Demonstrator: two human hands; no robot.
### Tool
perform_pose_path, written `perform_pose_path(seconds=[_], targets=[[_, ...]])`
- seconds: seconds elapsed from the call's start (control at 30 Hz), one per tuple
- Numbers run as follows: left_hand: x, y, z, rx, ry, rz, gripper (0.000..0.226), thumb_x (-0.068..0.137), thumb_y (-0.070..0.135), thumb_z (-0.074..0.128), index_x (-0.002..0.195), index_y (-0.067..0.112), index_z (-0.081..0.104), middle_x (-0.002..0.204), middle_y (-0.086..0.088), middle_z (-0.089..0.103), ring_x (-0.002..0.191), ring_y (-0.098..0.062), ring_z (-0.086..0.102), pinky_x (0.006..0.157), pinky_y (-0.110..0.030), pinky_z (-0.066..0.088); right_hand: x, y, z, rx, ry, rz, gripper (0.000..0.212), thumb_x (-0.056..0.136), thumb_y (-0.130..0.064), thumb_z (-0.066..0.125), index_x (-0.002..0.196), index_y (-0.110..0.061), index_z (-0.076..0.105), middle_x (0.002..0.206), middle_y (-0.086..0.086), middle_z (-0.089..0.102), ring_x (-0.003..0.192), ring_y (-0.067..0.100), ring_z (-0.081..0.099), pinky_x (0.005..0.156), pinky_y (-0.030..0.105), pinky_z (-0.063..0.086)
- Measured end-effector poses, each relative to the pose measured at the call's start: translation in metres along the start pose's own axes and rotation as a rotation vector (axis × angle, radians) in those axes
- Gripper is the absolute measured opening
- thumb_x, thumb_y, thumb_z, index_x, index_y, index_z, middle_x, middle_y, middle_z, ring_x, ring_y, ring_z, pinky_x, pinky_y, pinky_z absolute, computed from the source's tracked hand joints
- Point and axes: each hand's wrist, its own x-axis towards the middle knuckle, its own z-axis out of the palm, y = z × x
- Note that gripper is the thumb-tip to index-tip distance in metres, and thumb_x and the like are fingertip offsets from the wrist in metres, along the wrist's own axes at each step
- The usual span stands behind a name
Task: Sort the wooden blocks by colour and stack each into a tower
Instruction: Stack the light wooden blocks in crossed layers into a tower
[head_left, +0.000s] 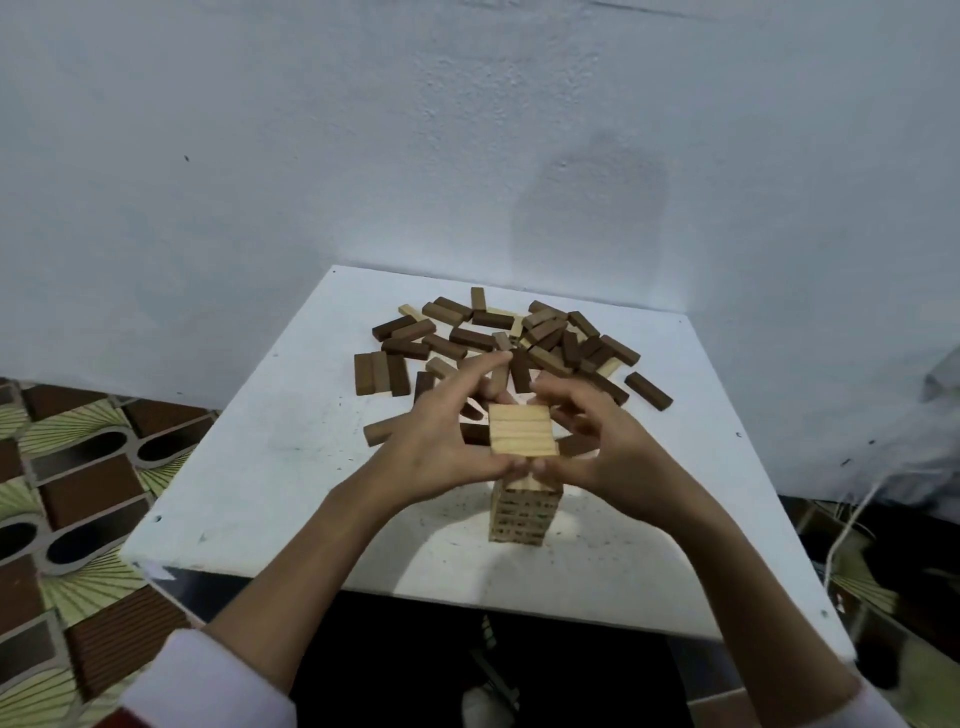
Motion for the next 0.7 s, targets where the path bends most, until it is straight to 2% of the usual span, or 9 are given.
perform_pose_path(seconds=[0.1,0.17,0.23,0.33,0.43,0.53,0.63,0.7], targets=[[0.001,0.001,0.008,0.042,-0.048,-0.003,0.087,0.063,0.018,0.086,0.134,0.034,0.038,0.105,0.014,0.057,0.098,-0.005,0.057,0.084,-0.026,0.05,-0.007,0.015,0.0,-0.099,0.014,-0.062,0.063,0.073,-0.008,0.077,0.128,-0.022,0.048,0.128,-0.001,0.051,0.115,0.014,0.048,0.089,0.01,0.041],[0.001,0.001,0.012,0.063,-0.072,-0.01,0.088,0.063,0.018,0.086,0.132,0.037,0.035,0.105,0.014,0.058,0.102,-0.006,0.056,0.087,-0.027,0.05,-0.009,0.026,0.002,-0.135,0.014,-0.093,0.064,0.073,-0.01,0.078,0.129,-0.016,0.049,0.13,0.003,0.051,0.117,0.017,0.048,0.093,0.011,0.041],[0.0,0.0,0.014,0.085,-0.084,-0.025,0.087,0.064,0.019,0.086,0.131,0.037,0.033,0.103,0.016,0.057,0.104,-0.005,0.055,0.086,-0.02,0.048,-0.009,0.032,0.003,-0.147,0.009,-0.117,0.063,0.074,-0.013,0.078,0.129,-0.013,0.049,0.13,0.005,0.05,0.12,0.018,0.046,0.096,0.014,0.041],[0.001,0.0,0.016,0.101,-0.098,-0.039,0.087,0.064,0.019,0.086,0.129,0.038,0.032,0.103,0.018,0.056,0.105,-0.003,0.054,0.085,-0.011,0.045,-0.01,0.036,0.004,-0.095,0.002,-0.109,0.062,0.074,-0.024,0.074,0.13,-0.015,0.049,0.13,0.003,0.05,0.121,0.017,0.046,0.097,0.021,0.044],[0.001,-0.002,0.017,0.114,-0.108,-0.043,0.088,0.064,0.021,0.086,0.13,0.039,0.031,0.106,0.013,0.058,0.108,-0.011,0.054,0.094,-0.025,0.047,-0.011,0.036,0.005,-0.076,-0.006,-0.09,0.063,0.072,-0.033,0.068,0.13,-0.019,0.047,0.129,-0.001,0.05,0.12,0.016,0.045,0.097,0.028,0.046],[0.001,-0.005,0.019,0.136,-0.12,-0.041,0.09,0.064,0.025,0.086,0.134,0.039,0.032,0.109,0.013,0.058,0.112,-0.016,0.052,0.097,-0.037,0.047,-0.011,0.037,0.005,-0.08,-0.016,-0.079,0.062,0.072,-0.034,0.067,0.129,-0.024,0.045,0.125,-0.008,0.047,0.119,0.015,0.044,0.096,0.026,0.045],[0.0,-0.008,0.019,0.149,-0.127,-0.04,0.091,0.063,0.035,0.084,0.137,0.038,0.032,0.112,0.014,0.058,0.113,-0.016,0.051,0.098,-0.041,0.045,-0.01,0.038,0.005,-0.077,-0.025,-0.077,0.061,0.072,-0.034,0.066,0.128,-0.028,0.043,0.123,-0.012,0.045,0.119,0.014,0.043,0.095,0.024,0.044],[-0.001,-0.008,0.02,0.146,-0.134,-0.052,0.094,0.063,0.035,0.085,0.139,0.037,0.03,0.116,0.01,0.056,0.116,-0.014,0.048,0.1,-0.036,0.044,-0.011,0.039,0.005,-0.087,-0.034,-0.073,0.063,0.072,-0.036,0.066,0.129,-0.03,0.04,0.125,-0.012,0.044,0.12,0.012,0.041,0.096,0.02,0.042]])
